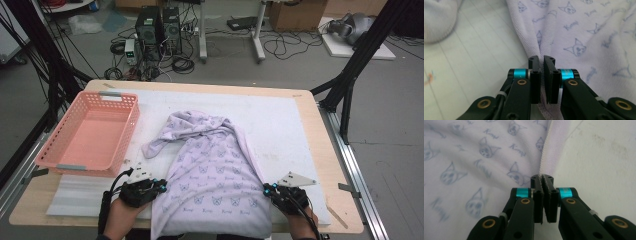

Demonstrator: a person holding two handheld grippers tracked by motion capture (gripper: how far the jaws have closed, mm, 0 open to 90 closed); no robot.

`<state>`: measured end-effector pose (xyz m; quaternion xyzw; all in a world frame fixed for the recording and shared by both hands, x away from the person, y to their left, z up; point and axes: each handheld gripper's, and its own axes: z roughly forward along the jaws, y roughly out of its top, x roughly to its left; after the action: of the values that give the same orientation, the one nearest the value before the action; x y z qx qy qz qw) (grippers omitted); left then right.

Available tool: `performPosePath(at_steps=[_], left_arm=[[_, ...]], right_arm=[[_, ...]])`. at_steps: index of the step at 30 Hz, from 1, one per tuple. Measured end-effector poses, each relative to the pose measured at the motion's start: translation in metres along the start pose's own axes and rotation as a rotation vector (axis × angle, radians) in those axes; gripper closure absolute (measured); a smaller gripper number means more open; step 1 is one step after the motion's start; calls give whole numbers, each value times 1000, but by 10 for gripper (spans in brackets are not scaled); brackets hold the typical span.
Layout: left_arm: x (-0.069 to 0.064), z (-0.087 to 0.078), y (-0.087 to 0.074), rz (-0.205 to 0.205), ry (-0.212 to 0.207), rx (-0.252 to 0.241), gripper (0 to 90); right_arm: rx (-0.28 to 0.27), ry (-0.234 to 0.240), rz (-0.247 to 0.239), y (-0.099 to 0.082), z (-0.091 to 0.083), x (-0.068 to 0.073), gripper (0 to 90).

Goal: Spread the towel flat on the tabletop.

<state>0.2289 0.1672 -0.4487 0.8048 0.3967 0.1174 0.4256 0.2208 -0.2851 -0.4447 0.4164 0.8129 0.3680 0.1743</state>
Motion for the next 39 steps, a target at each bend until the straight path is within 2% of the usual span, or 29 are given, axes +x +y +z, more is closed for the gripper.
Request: performPosePath(at_steps=[2,4,7,9,11,12,14,15,17,22,27,32,36,39], left_arm=[[-4,-8,-6,3,-16,6,843],[-10,-16,-10,21,-30,21,843],[-19,-28,-17,50,-53,40,842],[-24,-36,-24,51,-76,40,842],[-25,-40,-27,47,-94,26,827],[-23,-39,-27,44,-89,11,776],[-17,-36,-21,17,-73,-33,586],[-13,-35,-18,-3,-66,-59,530],[-7,-32,-11,-25,-50,-107,506],[5,-20,3,-53,-20,-145,501],[15,-8,10,-72,-13,-144,496],[24,7,23,-84,-18,-152,489],[34,25,38,-92,-21,-145,488],[42,44,47,-97,2,-119,488]], right_arm=[[12,9,-4,-7,-9,2,876],[18,47,-2,-14,-18,5,876],[47,83,-31,-23,-31,15,877],[74,117,-41,-29,-38,19,876],[75,156,-43,-32,-44,21,853],[61,154,-49,-31,-45,22,765],[18,143,-30,-26,-42,21,666],[-11,133,-18,-21,-39,20,624],[-47,118,-5,-11,-30,19,612],[-80,54,5,17,2,12,613],[-79,30,17,42,36,4,623],[-64,-18,-18,67,70,-2,588],[-58,-35,-16,79,83,-9,586],[-63,-23,3,86,90,-14,583]])
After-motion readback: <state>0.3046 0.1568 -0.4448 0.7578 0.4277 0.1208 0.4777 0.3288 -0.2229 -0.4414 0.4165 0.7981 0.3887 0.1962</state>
